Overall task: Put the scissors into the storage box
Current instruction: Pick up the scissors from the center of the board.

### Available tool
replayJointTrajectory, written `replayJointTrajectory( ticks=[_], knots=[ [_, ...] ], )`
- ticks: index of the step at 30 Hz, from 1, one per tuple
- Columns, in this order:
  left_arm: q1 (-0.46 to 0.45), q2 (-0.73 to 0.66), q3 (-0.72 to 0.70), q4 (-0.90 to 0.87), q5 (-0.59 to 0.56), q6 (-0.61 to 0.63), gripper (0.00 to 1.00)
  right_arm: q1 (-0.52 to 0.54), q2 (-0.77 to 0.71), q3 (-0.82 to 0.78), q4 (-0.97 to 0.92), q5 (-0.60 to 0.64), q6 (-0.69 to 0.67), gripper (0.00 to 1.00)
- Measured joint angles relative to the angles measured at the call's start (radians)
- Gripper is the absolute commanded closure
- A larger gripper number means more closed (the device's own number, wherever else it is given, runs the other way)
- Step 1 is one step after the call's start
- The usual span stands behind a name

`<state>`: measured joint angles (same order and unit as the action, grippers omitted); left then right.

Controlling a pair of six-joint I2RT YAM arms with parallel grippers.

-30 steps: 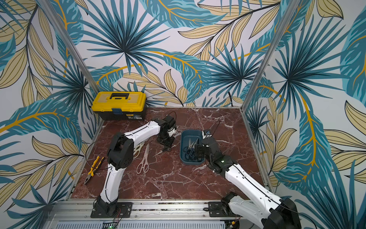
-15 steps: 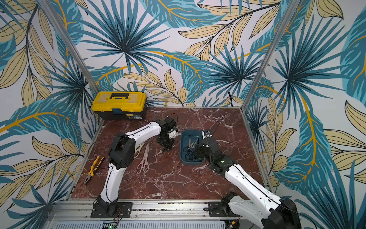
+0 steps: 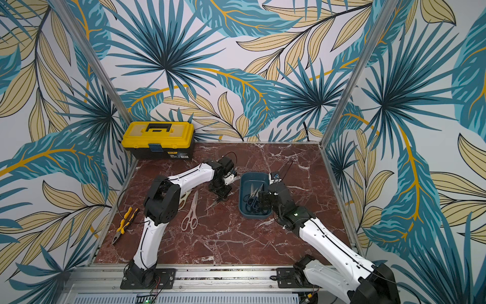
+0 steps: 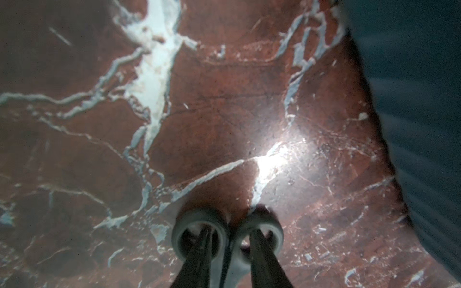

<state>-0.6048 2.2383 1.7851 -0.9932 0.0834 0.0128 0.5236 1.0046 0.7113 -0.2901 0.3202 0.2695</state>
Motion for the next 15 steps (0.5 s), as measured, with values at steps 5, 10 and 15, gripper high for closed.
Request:
replayJointTrajectory(
  ticks=[5, 10, 15],
  knots=[
    [-0.003, -0.023, -0.043, 0.045, -0.026, -0.024, 0.84, 0.000, -0.022, 0.000, 0.000, 0.015, -0.001, 0.14],
    [-0.005, -0.040, -0.072, 0.075, -0.043, -0.060, 0.89, 0.000, -0.024, 0.000, 0.000, 0.027, -0.001, 0.13],
    [-0.010, -0.046, -0.077, 0.084, -0.047, -0.116, 1.00, 0.000, -0.024, 0.000, 0.000, 0.028, 0.000, 0.13]
  ],
)
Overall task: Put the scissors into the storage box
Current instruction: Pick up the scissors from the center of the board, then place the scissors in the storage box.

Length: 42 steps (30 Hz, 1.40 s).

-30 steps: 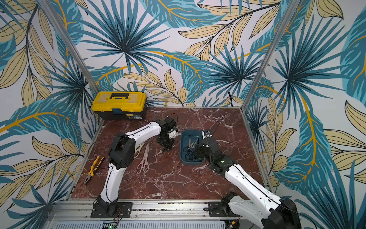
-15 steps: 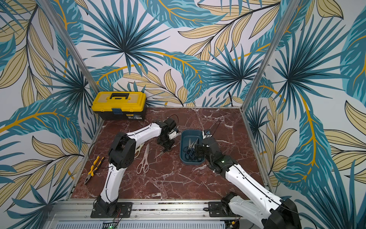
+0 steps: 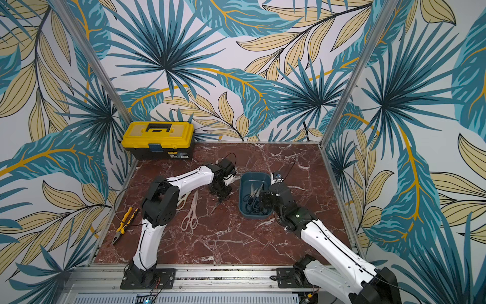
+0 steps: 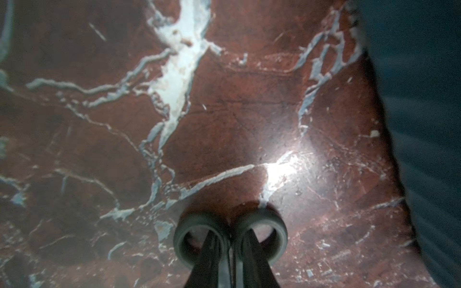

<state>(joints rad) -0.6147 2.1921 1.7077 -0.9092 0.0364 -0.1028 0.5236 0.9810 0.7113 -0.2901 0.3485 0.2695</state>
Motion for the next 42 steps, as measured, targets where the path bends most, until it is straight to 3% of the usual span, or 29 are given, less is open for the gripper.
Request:
replayJointTrajectory(
  ticks=[6, 11, 17, 22, 29, 37, 42],
  knots=[
    [-0.020, -0.064, -0.059, 0.008, -0.031, -0.113, 1.00, 0.000, -0.010, -0.002, -0.003, 0.019, 0.008, 0.11],
    [-0.072, -0.241, -0.113, 0.020, -0.076, -0.269, 1.00, 0.000, -0.098, -0.049, 0.007, 0.074, 0.020, 0.10],
    [-0.172, -0.333, 0.003, 0.034, -0.110, -0.401, 1.00, 0.000, -0.164, -0.101, 0.052, 0.132, 0.031, 0.10],
    [-0.224, -0.259, 0.149, 0.138, -0.060, -0.488, 1.00, 0.000, -0.213, -0.146, 0.095, 0.160, 0.034, 0.09],
    [-0.221, 0.008, 0.350, 0.211, 0.003, -0.579, 1.00, 0.000, -0.354, -0.185, 0.124, 0.179, 0.029, 0.07],
    [-0.211, 0.171, 0.407, 0.210, 0.036, -0.615, 1.00, 0.000, -0.385, -0.204, 0.098, 0.179, 0.031, 0.06],
    [-0.206, 0.185, 0.412, 0.219, 0.059, -0.634, 0.52, 0.000, -0.375, -0.204, 0.093, 0.169, 0.031, 0.06]
  ],
)
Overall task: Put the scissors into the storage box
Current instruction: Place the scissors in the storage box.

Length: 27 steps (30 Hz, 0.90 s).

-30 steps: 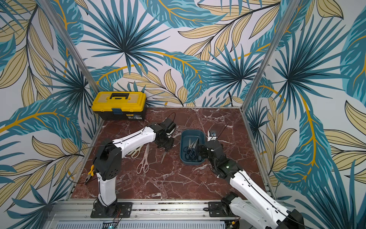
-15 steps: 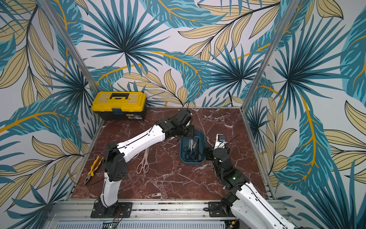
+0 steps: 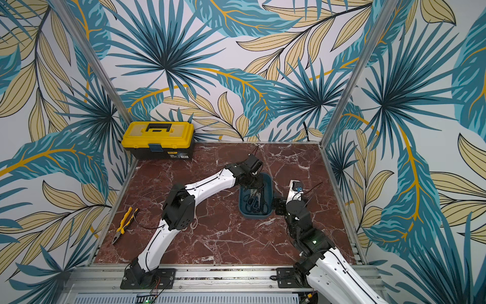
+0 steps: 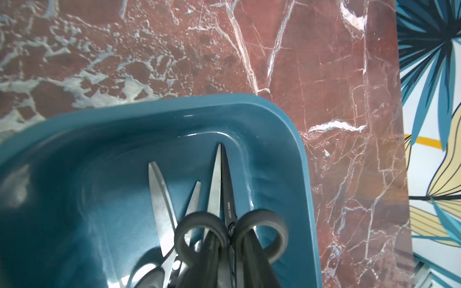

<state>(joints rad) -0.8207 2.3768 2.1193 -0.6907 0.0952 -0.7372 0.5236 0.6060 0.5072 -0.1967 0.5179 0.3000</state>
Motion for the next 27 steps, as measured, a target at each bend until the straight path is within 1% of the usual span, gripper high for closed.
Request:
replayJointTrajectory(
  ticks=[1, 3, 7, 9, 10, 12, 15, 17, 19, 21, 24, 27],
  knots=[
    [0.001, 0.001, 0.006, 0.002, 0.008, -0.005, 0.48, 0.000, 0.004, 0.001, -0.008, 0.000, 0.000, 0.06],
    [0.002, 0.001, 0.014, 0.008, 0.018, -0.008, 0.45, 0.000, 0.011, 0.002, -0.019, -0.002, -0.001, 0.06],
    [0.003, -0.009, 0.010, 0.040, 0.021, -0.002, 0.45, 0.000, 0.018, 0.004, -0.026, -0.006, -0.005, 0.06],
    [0.003, -0.047, -0.028, 0.081, 0.016, 0.014, 0.45, 0.000, 0.022, 0.009, -0.028, -0.013, -0.008, 0.06],
    [0.003, -0.086, -0.070, 0.103, 0.006, 0.026, 0.45, 0.000, 0.023, 0.011, -0.028, -0.019, -0.010, 0.06],
    [0.003, -0.195, -0.173, 0.148, -0.026, 0.050, 0.45, 0.000, 0.024, 0.016, -0.030, -0.034, -0.017, 0.06],
    [0.003, -0.423, -0.353, 0.222, -0.115, 0.103, 0.45, 0.000, 0.023, 0.018, -0.023, -0.093, -0.042, 0.06],
    [0.003, -0.579, -0.458, 0.258, -0.190, 0.146, 0.47, 0.000, 0.023, 0.018, -0.006, -0.173, -0.071, 0.06],
    [0.004, -0.735, -0.570, 0.294, -0.267, 0.199, 0.48, 0.000, 0.027, 0.018, 0.021, -0.299, -0.101, 0.06],
    [0.013, -0.856, -0.668, 0.301, -0.325, 0.238, 0.49, 0.001, 0.041, 0.011, 0.068, -0.416, -0.111, 0.06],
    [0.054, -0.975, -0.807, 0.265, -0.372, 0.257, 0.48, 0.017, 0.095, -0.003, 0.144, -0.555, -0.114, 0.06],
    [0.100, -1.067, -0.966, 0.179, -0.403, 0.236, 0.48, 0.074, 0.179, -0.003, 0.186, -0.620, -0.135, 0.06]
  ],
)
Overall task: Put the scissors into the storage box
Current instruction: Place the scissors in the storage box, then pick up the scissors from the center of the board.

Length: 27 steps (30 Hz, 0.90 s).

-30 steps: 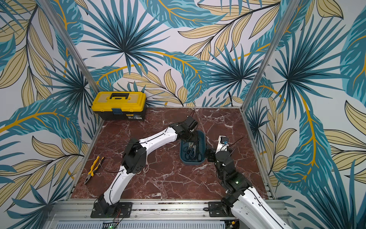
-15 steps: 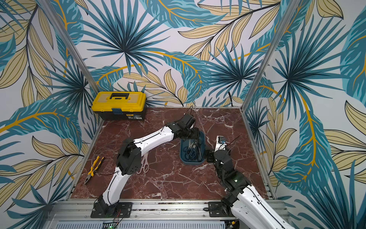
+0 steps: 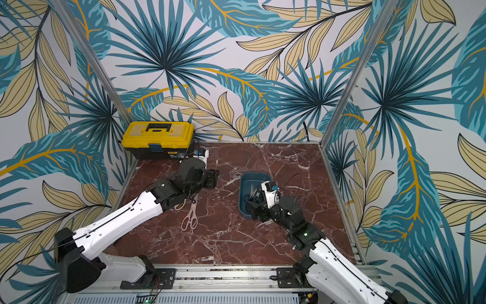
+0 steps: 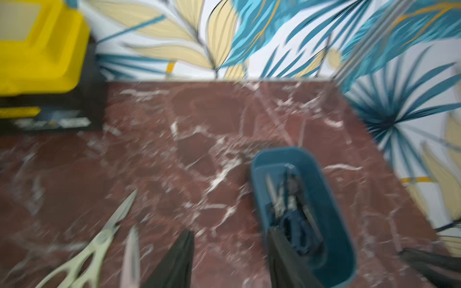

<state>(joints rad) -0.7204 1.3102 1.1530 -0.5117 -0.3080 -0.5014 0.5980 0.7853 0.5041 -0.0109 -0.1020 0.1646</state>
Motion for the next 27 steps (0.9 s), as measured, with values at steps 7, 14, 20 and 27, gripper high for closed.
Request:
replayJointTrajectory(
  ticks=[7, 14, 20, 27],
  knots=[
    [0.013, -0.168, -0.250, -0.219, -0.006, -0.151, 0.43, 0.150, 0.145, 0.060, 0.002, -0.011, -0.111, 0.07],
    [0.013, -0.162, -0.356, -0.340, 0.025, -0.303, 0.47, 0.291, 0.290, 0.171, -0.025, 0.062, -0.197, 0.07],
    [0.022, -0.063, -0.389, -0.309, 0.097, -0.306, 0.48, 0.327, 0.327, 0.184, -0.021, 0.119, -0.197, 0.07],
    [0.036, 0.037, -0.380, -0.262, 0.145, -0.273, 0.47, 0.356, 0.352, 0.193, -0.026, 0.158, -0.191, 0.07]
  ],
)
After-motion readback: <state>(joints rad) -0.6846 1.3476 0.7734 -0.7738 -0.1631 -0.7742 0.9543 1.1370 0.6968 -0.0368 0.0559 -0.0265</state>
